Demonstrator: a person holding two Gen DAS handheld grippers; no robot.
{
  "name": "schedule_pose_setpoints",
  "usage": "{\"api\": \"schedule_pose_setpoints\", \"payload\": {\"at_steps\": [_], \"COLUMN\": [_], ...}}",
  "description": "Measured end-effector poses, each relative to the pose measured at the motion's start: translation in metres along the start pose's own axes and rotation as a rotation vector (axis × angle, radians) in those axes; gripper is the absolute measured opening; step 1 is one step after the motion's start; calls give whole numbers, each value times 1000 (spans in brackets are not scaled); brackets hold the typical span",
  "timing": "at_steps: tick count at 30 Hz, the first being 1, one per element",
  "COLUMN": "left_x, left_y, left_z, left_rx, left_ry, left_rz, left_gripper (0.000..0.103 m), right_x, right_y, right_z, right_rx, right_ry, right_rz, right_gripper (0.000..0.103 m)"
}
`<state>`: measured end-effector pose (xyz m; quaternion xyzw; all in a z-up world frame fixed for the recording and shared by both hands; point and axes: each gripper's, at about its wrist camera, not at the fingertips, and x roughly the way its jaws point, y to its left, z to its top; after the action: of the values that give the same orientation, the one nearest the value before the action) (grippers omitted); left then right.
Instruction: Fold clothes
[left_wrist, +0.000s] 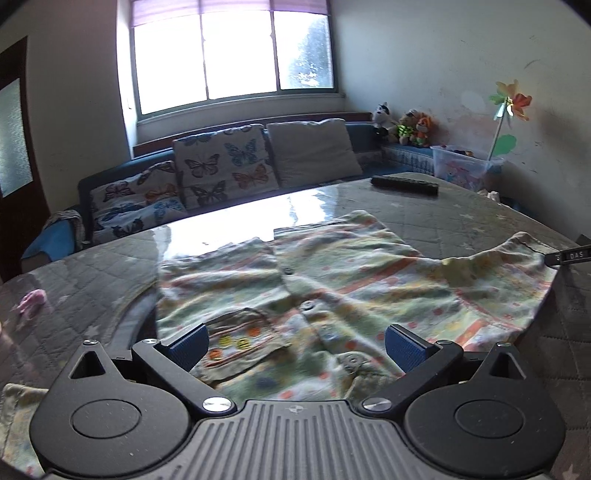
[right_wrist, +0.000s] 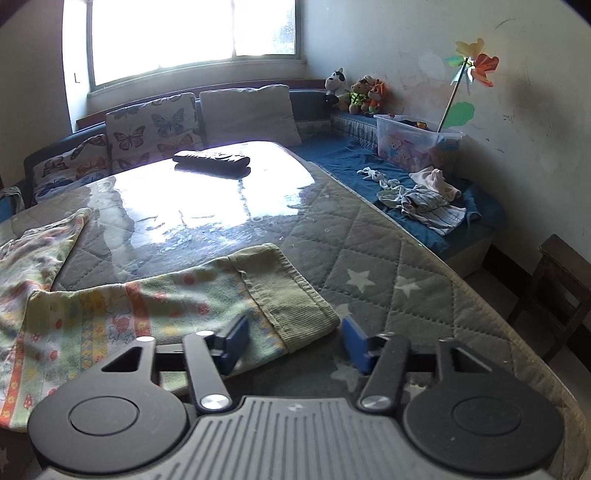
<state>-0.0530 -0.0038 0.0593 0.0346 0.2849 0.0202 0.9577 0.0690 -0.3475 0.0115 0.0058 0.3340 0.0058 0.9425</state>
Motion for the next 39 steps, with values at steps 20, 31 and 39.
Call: {"api": "schedule_pose_setpoints", "payload": {"at_steps": [20,31,39], "left_x": [54,39,-6], "left_y": [-93,-103,-44], "left_z": [1,-9,-5], "left_rx": [233,296,102], "left_ry": [74,27,-45], "left_rz": [-109,-124,-54], "left_gripper": [103,103,103], "right_x": [-60,-97,-132], "right_y": [4,37,109], "right_z": [49,80,87], "right_rx": [82,21,-104], "right_ry": [-180,-272,-314], "right_rz": [161,274,468], "right_gripper": [7,7,7]}}
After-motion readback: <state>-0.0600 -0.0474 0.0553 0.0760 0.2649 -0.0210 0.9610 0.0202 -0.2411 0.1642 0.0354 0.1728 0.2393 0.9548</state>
